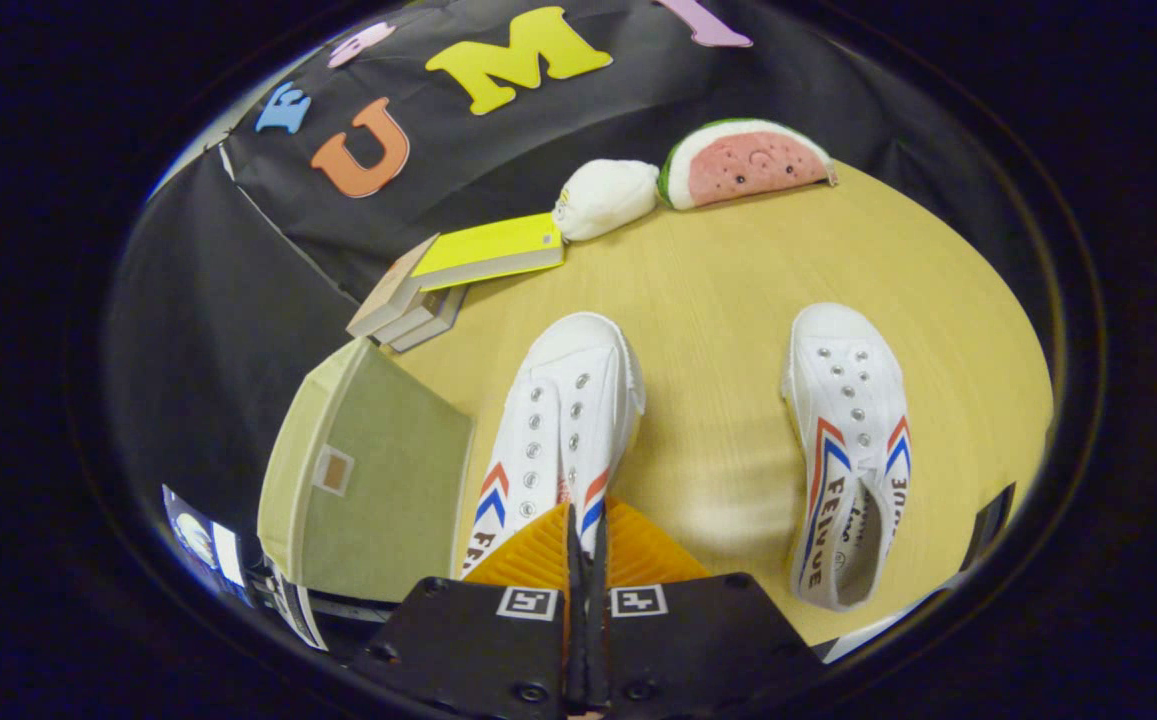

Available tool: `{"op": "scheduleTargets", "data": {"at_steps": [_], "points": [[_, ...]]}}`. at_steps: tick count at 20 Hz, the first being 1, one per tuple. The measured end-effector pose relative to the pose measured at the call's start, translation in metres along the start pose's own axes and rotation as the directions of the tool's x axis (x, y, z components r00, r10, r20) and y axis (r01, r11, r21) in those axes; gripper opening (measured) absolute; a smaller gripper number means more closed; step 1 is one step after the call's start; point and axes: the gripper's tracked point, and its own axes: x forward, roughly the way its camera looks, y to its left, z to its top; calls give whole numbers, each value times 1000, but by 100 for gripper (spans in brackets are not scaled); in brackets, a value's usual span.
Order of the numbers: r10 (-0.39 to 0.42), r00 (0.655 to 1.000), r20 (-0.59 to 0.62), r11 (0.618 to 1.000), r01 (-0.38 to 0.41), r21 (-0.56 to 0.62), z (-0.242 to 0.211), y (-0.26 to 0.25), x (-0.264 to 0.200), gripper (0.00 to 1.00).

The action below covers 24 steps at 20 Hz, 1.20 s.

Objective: Open the storage box then place both shoes into the box .Put the left shoe in first, then the right shoe, with the right side of both shoes facing outward in a uniform manner.

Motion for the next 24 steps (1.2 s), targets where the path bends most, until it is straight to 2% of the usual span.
{"op": "scheduleTargets", "data": {"at_steps": [5, 10, 13, 16, 24], "points": [[23, 998, 59, 999, -21, -31, 24, 76, -44, 6], [54, 993, 104, 999, -54, -8, 43, 160, -54, 6], [69, 994, 90, 998, -68, -12, 30, 212, -31, 5], [80, 996, 49, 996, -82, 37, 12, 252, 2, 5], [13, 999, -48, 995, -8, 98, -45, 293, 88, 6]]}}
